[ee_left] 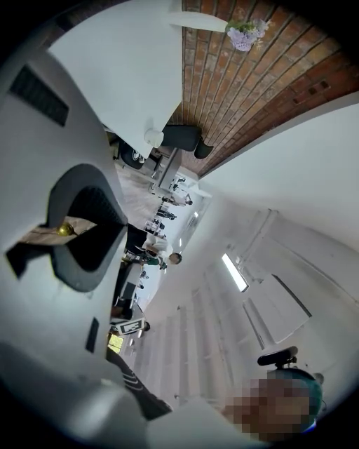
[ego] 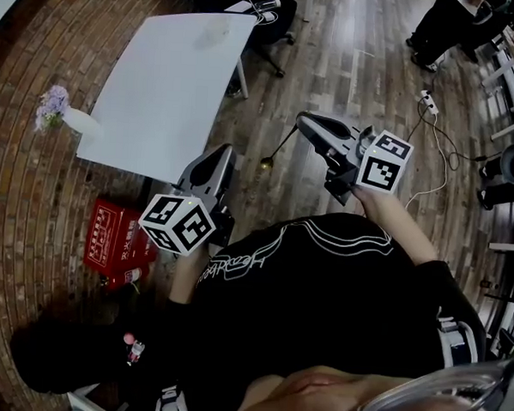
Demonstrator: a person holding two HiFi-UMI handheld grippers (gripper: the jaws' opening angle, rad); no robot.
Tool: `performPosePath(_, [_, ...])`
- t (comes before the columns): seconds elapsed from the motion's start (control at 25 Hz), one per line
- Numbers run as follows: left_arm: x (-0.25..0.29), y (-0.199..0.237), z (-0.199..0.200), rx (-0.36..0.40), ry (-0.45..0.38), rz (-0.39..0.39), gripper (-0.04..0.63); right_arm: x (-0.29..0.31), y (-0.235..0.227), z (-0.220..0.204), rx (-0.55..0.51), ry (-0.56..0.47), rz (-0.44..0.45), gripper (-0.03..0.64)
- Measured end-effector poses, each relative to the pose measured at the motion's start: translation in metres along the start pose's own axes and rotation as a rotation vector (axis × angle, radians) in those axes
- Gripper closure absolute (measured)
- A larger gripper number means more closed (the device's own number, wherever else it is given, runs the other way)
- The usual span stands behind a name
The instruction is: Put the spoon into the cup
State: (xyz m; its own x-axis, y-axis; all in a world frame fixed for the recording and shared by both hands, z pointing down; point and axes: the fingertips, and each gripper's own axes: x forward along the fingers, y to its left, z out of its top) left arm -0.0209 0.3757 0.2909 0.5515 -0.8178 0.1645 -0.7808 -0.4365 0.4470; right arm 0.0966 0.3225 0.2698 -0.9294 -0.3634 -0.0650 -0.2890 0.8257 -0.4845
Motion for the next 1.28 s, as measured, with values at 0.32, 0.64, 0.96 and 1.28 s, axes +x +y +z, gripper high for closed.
performPosePath(0.32, [0.011,0.015,-0.009,-0.033,0.016,-0.032,0.592,-0.001,-0.012,-0.010,0.002,0.019,-0.061,0.618])
performPosePath(0.64, [0.060,0.030,-0.006,-0.037,0.053,-0.038,0.592,-0.005,-0.066,0.003,0.049,-0.002,-0.095,0.618])
performPosePath(0.96, [0.149,0.076,0.020,-0.037,0.070,0.037,0.592,0.022,-0.172,0.043,0.108,-0.036,-0.079,0.618])
performPosePath(1.28, [0.285,0.117,0.066,-0.030,0.090,0.063,0.592,0.052,-0.301,0.106,0.132,-0.039,-0.061,0.618])
